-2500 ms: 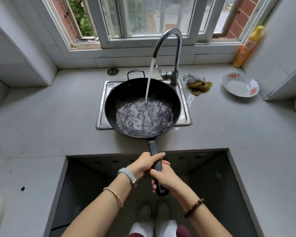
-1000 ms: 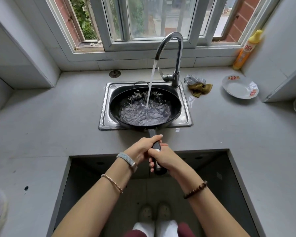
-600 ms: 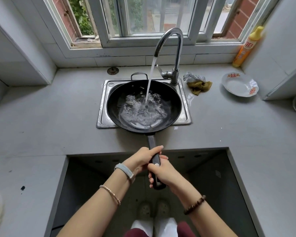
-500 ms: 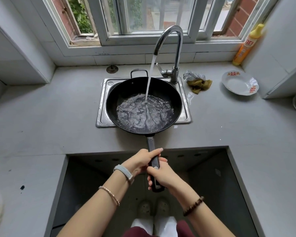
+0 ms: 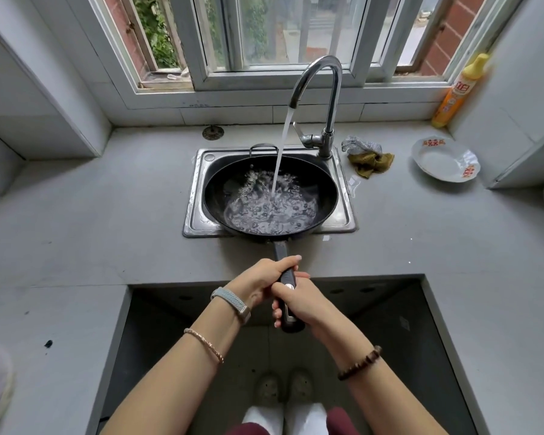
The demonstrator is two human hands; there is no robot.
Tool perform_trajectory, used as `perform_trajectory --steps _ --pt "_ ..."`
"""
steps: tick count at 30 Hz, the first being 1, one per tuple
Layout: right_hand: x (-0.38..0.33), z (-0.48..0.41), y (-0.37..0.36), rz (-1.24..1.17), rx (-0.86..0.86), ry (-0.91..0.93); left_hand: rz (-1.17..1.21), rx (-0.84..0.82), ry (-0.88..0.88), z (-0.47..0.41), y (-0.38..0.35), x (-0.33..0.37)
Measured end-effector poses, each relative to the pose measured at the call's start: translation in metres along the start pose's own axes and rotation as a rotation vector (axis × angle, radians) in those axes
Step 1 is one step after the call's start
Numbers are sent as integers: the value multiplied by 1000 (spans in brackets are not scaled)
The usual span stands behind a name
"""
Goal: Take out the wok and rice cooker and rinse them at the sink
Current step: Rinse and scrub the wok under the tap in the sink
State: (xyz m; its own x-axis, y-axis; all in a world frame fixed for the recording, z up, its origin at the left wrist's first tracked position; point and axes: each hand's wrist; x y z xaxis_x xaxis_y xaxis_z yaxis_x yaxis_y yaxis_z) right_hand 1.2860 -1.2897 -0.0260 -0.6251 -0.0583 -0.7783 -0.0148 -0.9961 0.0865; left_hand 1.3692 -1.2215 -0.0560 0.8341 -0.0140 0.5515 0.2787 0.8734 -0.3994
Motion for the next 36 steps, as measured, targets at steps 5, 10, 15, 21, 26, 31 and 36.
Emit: perform_trajectory --steps 5,10,15,21,26,31,36 --pt "-3 -4 2 -24 0 -18 17 15 -8 2 -5 3" --pt "13 1 -1 7 -12 -26 12 29 -39 -3 -1 -15" --pt "29 1 -6 36 -23 -41 -28 -14 20 -5 10 -28" --pt "34 -2 -10 -22 -60 -86 -42 -47 79 -2 15 -29" --pt "16 -9 -13 -387 -125 -202 -26 -58 43 3 15 -14" --pt "-1 -10 -20 -621 -129 -282 -13 -84 55 8 13 0" --pt "-8 -12 -23 -585 -53 -273 11 -93 54 7 13 5"
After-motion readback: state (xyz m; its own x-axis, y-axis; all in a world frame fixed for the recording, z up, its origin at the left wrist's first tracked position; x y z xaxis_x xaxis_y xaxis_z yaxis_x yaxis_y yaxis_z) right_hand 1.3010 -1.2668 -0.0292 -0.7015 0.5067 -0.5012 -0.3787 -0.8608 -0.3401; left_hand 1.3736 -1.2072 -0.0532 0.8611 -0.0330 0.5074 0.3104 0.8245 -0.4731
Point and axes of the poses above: each hand's wrist, its own z-axis away from the middle knuckle, its own y-axis out of the back of the hand, x = y × z, and after that the axes turned 13 degrees about z, right-handed
